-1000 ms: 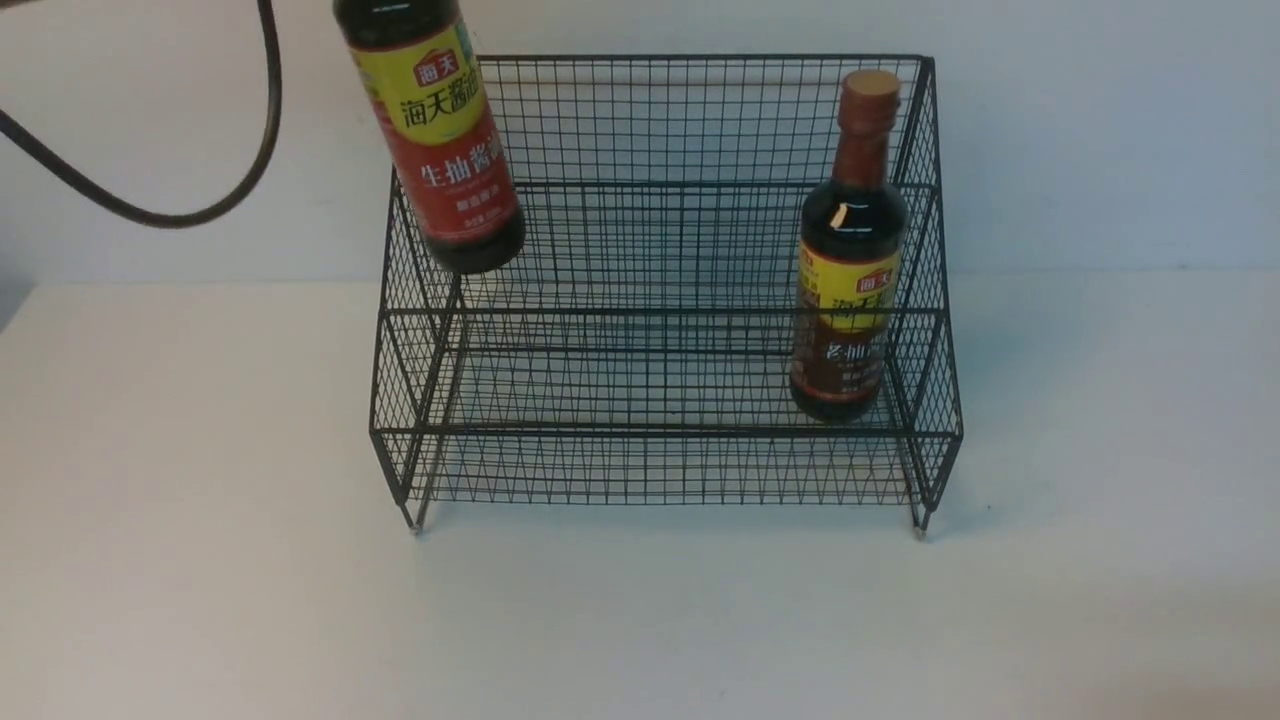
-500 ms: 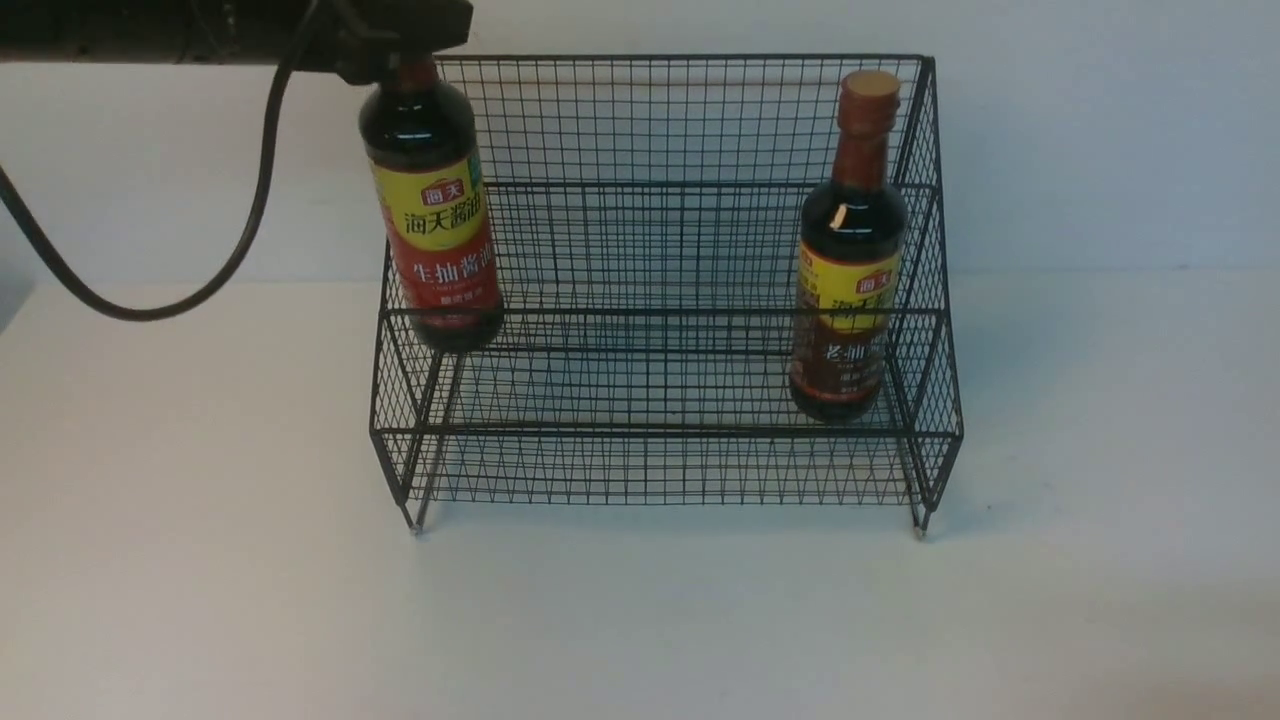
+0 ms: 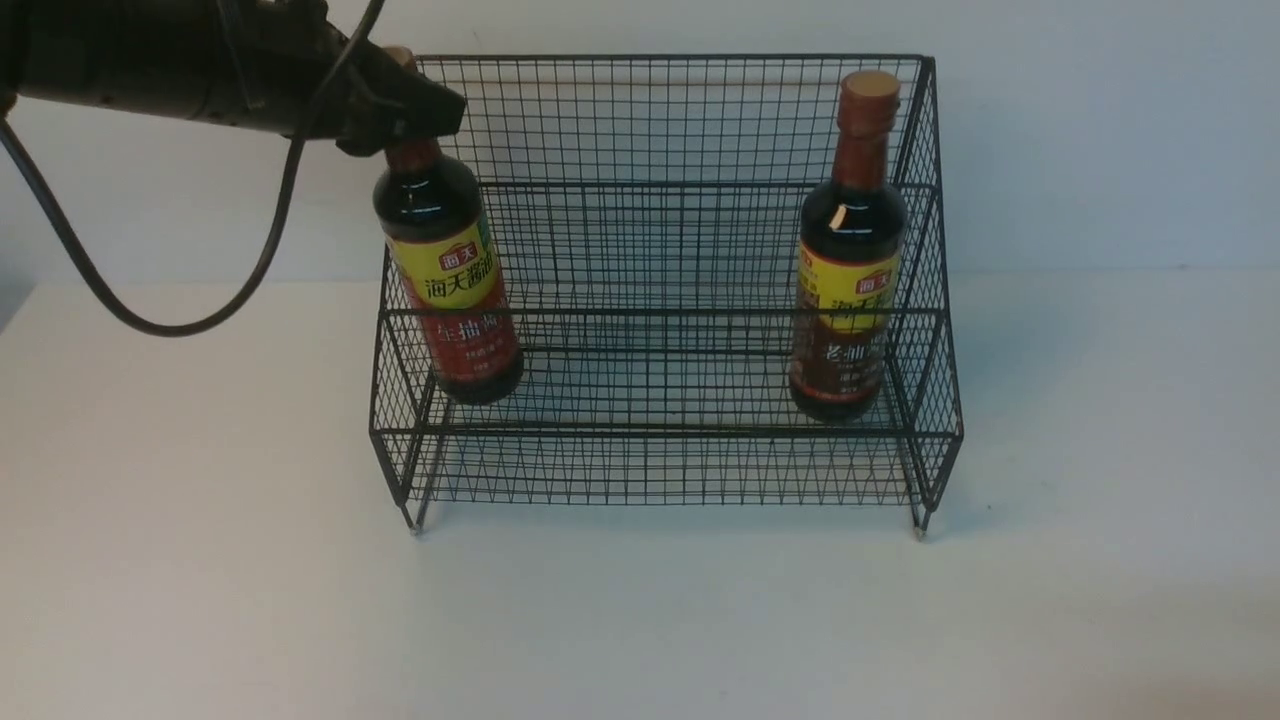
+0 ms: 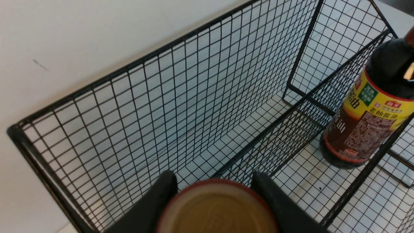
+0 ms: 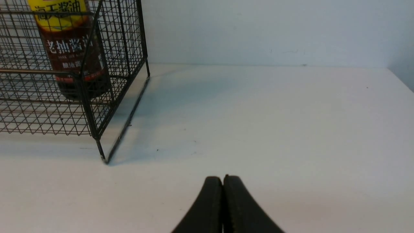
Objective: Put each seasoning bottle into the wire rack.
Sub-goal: Use the left arm to put the condiment bottle back on the shelf
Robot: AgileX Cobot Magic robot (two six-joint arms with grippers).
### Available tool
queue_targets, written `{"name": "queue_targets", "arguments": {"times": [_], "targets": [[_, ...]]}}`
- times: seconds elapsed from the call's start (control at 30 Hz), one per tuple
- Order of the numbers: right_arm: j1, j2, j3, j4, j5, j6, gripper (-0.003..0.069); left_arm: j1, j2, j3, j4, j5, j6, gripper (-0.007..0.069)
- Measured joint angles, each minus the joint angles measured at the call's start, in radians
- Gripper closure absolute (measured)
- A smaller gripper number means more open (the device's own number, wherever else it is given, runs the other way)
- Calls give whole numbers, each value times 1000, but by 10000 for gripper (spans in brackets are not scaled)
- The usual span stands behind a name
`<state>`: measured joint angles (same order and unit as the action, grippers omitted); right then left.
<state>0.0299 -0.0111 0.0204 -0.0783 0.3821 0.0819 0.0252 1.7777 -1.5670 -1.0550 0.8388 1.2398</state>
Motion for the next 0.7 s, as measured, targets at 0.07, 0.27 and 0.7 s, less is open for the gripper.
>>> {"name": "queue_targets", "arguments": {"times": [0.07,0.27,0.7], "targets": [[0,0,0,0,0,0,673,0,0,0,0,0,0,363],[0,0,0,0,0,0,673,0,3,0,0,0,-2,363],[0,0,0,0,0,0,673,0,-5,-10,-34,3,-17,256]]}}
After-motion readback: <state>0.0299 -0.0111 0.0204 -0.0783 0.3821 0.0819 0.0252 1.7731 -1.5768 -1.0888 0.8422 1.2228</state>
